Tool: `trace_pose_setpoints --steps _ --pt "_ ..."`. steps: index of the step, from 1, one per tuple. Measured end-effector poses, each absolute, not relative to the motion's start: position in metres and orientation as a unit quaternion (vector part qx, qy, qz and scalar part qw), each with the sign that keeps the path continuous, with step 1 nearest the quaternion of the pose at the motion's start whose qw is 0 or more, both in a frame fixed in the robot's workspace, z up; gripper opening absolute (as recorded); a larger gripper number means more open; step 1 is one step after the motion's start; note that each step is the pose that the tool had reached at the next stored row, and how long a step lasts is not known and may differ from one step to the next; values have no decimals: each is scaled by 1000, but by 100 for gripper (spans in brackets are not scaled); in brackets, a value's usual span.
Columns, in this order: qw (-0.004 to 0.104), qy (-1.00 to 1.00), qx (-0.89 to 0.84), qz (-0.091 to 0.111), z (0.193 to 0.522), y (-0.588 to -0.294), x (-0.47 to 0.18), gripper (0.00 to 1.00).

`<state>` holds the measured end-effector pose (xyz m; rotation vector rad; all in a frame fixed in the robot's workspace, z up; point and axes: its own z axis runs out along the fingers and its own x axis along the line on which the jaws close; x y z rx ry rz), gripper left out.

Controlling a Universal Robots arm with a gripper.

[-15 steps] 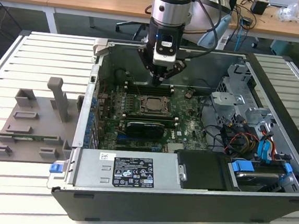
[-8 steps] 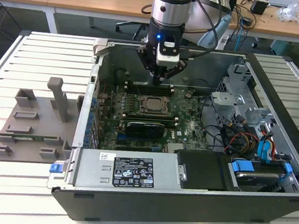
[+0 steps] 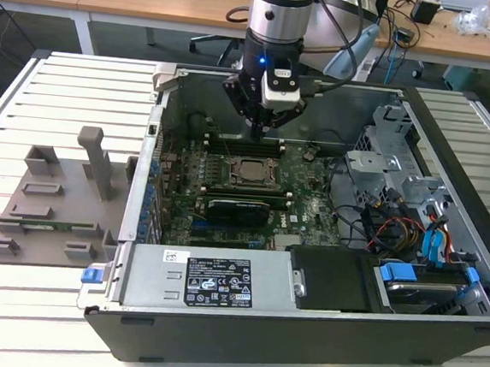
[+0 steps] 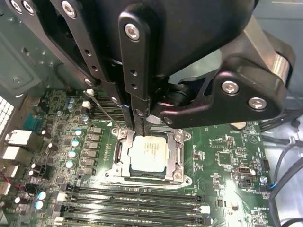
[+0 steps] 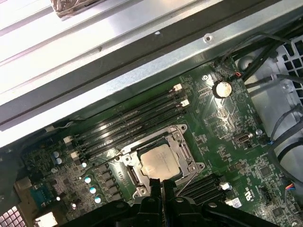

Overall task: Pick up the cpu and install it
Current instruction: 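Install the first cpu locking lever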

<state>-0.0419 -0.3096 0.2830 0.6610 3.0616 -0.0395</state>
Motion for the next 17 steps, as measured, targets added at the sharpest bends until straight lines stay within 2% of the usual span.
trace_pose_setpoints --steps 17 --pt "5 994 110 -7 283 -310 -42 16"
